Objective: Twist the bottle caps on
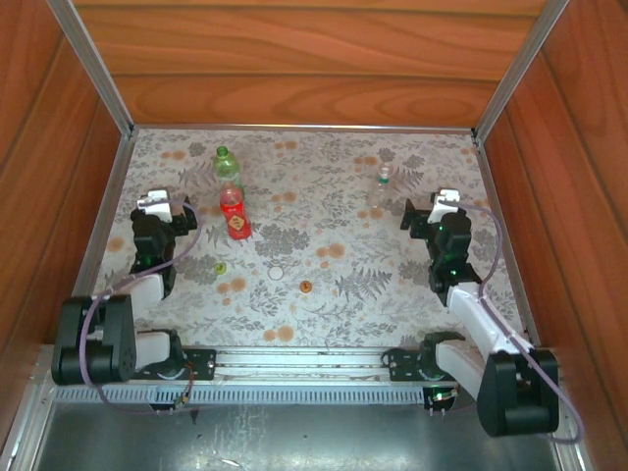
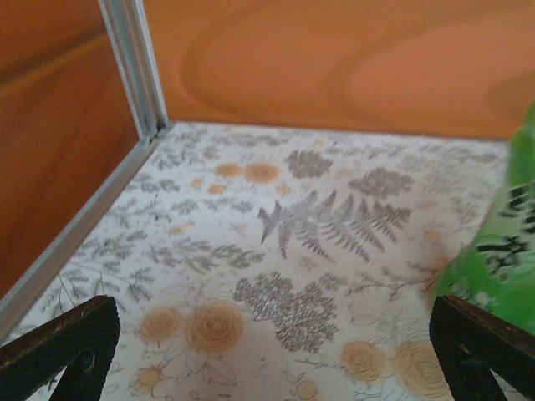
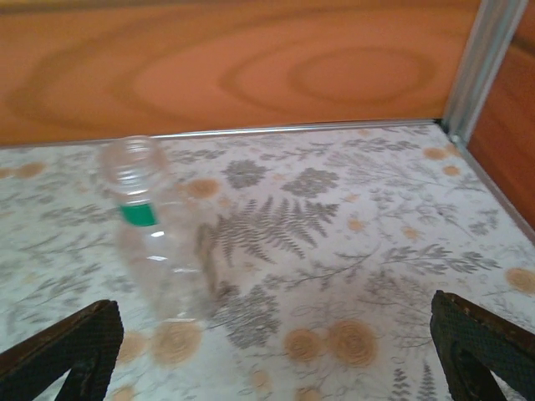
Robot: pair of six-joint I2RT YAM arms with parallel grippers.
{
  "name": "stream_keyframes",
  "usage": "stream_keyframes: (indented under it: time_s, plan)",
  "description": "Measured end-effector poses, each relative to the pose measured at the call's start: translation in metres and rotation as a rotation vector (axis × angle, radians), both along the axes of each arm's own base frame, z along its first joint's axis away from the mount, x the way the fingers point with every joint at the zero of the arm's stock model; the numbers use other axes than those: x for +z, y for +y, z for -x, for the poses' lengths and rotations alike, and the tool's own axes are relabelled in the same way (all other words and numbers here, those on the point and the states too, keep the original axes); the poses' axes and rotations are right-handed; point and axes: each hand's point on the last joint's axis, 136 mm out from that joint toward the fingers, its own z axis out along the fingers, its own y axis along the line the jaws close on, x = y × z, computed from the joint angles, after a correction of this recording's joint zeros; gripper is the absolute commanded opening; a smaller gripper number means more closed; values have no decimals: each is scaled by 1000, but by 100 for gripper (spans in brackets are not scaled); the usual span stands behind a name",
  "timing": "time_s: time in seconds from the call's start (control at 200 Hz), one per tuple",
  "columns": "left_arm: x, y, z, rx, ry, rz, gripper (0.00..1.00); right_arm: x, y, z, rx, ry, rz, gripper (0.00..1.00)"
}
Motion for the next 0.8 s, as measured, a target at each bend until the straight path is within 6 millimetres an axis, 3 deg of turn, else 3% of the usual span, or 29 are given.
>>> stream_keyframes:
  time_s: [0.12,0.305,0.43,0.645,0.805]
  plan:
    - [26,-12,16,-63,-85,12,100,18,37,6,118,18,13,100]
    - [59,-45,33,-204,-189,2,100,61,120,10,383,15,7,100]
    - [57,-71,39,-319,-187,-14,100,75,182,11,551,41,7,99]
    - [53,-99,60,-447,-203,2,100,75,291,15,813,94,79,93]
    - [42,-116,67,-519,-174,17,100,83,355,14,923,91,96,87]
